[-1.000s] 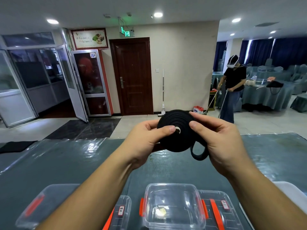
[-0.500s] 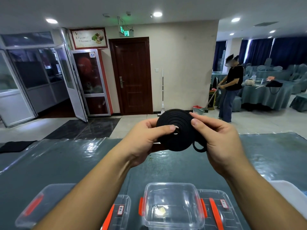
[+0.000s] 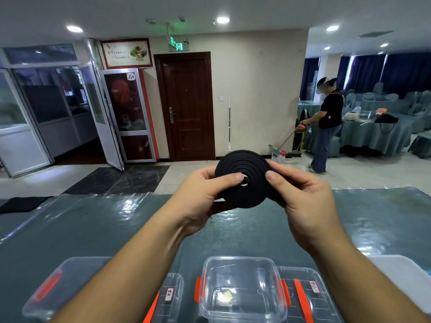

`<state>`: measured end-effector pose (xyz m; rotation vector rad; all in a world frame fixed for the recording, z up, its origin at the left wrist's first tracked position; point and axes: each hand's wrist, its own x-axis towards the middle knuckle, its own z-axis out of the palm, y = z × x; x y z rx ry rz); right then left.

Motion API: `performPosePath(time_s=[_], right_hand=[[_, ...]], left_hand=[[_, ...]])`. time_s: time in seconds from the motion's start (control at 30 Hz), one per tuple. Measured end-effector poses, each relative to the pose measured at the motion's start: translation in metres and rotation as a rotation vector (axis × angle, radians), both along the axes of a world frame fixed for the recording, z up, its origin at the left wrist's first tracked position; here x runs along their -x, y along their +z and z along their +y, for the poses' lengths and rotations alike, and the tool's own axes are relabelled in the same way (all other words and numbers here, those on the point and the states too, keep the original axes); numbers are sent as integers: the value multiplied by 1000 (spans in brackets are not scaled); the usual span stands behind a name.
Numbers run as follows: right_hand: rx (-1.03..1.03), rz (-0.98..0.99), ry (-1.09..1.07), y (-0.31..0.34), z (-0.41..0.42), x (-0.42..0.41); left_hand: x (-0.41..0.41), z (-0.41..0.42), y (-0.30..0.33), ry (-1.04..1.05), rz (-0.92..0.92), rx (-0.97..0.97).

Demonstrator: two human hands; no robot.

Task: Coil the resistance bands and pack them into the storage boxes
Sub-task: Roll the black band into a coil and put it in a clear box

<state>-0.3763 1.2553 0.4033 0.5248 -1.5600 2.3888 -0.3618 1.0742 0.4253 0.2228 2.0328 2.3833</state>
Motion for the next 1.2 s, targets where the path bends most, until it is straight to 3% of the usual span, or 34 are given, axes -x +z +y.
performPosePath(time_s=[0.13, 0.33, 0.5, 0.9, 1.2], right_hand=[[-48, -15, 45, -3, 2, 3], [98, -63, 70, -6, -6, 0], [2, -70, 95, -10, 1, 0], [124, -74, -107, -28, -13, -6], [22, -98, -78, -48, -2, -12]], left_hand=[[2, -7, 9, 0, 44, 89], [-1, 13, -8, 72, 57, -132], [2, 3, -2, 44, 51, -14], [4, 27, -23, 214, 128, -265], [10, 38, -49, 242, -56, -383]])
